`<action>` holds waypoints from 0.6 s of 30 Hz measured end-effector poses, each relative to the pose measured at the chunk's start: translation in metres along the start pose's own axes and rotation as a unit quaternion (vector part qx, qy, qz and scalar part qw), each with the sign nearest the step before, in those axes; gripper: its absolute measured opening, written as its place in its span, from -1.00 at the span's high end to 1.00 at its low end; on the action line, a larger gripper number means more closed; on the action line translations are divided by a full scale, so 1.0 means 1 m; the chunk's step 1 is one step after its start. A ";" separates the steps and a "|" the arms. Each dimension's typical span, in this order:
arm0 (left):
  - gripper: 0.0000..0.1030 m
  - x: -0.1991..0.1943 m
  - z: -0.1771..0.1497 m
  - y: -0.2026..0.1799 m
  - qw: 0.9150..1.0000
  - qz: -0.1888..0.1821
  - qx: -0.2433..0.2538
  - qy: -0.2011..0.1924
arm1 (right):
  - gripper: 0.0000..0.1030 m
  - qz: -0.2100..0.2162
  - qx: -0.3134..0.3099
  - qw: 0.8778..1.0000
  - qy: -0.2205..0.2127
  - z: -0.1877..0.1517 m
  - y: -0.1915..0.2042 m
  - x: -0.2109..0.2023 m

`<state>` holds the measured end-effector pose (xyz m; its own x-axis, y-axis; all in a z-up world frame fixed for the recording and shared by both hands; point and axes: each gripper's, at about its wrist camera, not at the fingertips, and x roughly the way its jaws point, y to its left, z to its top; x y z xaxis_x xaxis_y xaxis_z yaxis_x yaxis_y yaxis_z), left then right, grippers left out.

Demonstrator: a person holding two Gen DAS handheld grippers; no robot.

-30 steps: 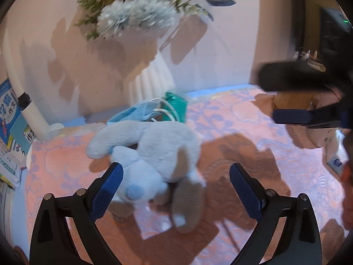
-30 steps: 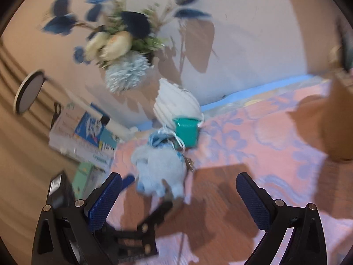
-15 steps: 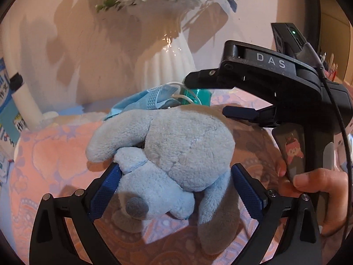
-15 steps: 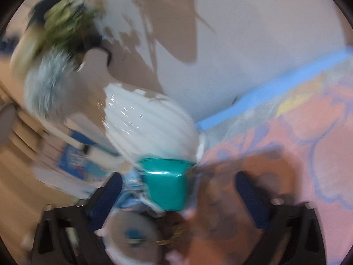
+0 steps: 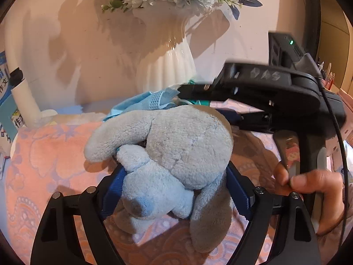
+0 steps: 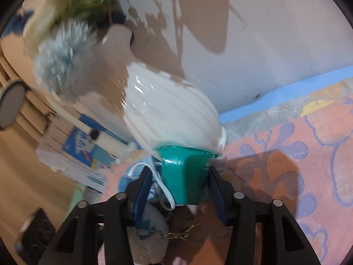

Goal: Organize soft objects
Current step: 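Grasp the grey plush dog with the left tool while the right tool grasps the teal pouch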

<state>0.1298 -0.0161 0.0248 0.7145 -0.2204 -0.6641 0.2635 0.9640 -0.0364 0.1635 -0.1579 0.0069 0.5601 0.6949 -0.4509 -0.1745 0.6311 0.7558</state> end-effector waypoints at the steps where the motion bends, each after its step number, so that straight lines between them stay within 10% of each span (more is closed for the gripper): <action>1: -0.61 -0.001 0.000 -0.001 1.000 0.000 0.001 -0.002 | -0.41 0.016 0.016 1.000 -0.003 0.002 -0.006 -0.002; 7: -0.61 -0.007 0.000 -0.011 1.000 -0.003 0.019 -0.012 | -0.21 0.039 0.044 0.998 -0.019 0.006 -0.019 -0.006; 9: -0.61 -0.010 0.000 -0.015 1.000 -0.010 0.021 -0.013 | 0.21 0.011 0.046 0.999 -0.009 0.007 -0.020 0.001; 18: -0.54 -0.026 0.001 0.010 0.996 -0.042 -0.042 -0.062 | 0.24 0.013 0.106 0.988 -0.109 0.012 -0.045 -0.036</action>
<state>0.1147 -0.0012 0.0425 0.7682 -0.3132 -0.5584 0.2752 0.9490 -0.1537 0.1615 -0.2153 -0.0052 0.7227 0.6047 -0.3348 -0.0302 0.5115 0.8587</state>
